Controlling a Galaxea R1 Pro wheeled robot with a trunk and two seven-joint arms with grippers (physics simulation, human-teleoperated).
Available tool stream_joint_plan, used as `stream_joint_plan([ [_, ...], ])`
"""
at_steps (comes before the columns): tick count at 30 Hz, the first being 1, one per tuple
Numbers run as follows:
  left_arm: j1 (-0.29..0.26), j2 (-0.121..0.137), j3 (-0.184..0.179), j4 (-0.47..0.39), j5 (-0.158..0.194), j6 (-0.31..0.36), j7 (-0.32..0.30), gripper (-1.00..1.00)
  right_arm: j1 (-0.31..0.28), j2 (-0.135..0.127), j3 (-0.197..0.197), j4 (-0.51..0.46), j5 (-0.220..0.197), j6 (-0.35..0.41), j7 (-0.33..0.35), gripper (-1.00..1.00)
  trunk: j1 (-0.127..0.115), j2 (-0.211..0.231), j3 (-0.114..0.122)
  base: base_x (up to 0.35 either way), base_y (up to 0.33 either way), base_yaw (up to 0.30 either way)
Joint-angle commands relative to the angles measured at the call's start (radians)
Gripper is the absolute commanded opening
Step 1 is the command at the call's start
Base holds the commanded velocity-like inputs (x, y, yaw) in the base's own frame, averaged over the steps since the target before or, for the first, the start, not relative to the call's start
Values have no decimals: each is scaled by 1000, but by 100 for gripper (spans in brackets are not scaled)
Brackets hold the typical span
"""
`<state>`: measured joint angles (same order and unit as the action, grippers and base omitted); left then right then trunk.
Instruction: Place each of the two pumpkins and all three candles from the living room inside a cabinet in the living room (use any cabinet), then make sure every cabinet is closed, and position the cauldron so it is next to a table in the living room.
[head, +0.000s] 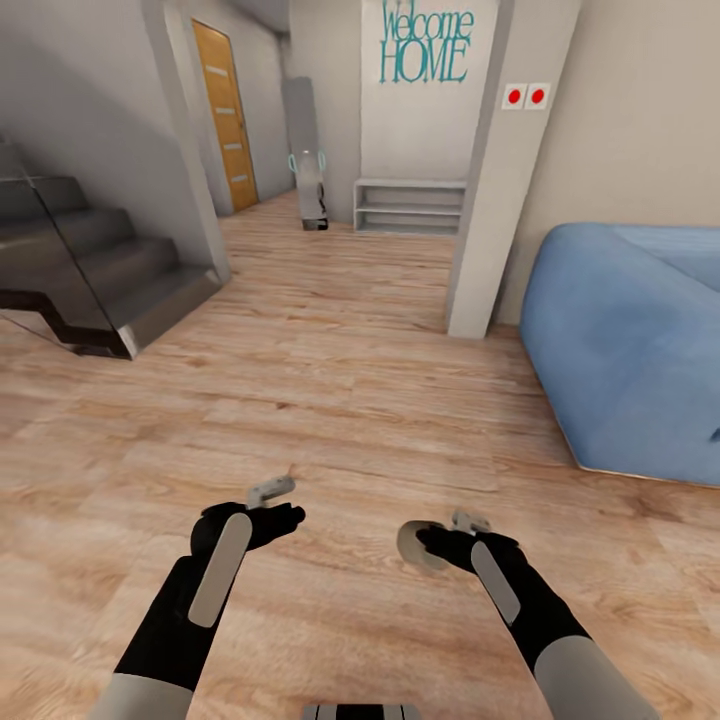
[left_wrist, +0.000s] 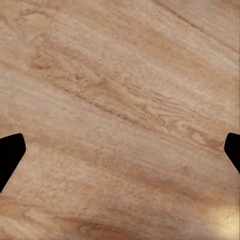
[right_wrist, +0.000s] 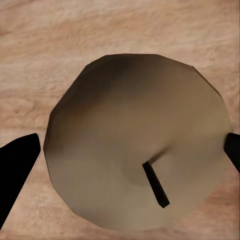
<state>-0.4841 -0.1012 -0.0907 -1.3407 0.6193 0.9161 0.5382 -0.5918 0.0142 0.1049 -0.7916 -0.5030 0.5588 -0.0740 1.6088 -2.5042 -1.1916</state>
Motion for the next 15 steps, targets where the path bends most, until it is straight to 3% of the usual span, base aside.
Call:
stream_joint_plan([
  [1, -1, 0, 0, 0, 10, 1, 11, 100, -2, 0, 2, -1, -12, 4, -15, -100, -1, 0, 2, 0, 0, 136],
  [7, -1, 2, 4, 4, 9, 1, 11, 100, -9, -1, 4, -1, -12, 7, -38, -100, -3, 1, 16, 0, 0, 145],
  [15, -1, 43, 22, 5, 15, 0, 10, 100, -10, -3, 4, -1, -12, 7, -39, -100, -7, 3, 36, 0, 0, 150],
])
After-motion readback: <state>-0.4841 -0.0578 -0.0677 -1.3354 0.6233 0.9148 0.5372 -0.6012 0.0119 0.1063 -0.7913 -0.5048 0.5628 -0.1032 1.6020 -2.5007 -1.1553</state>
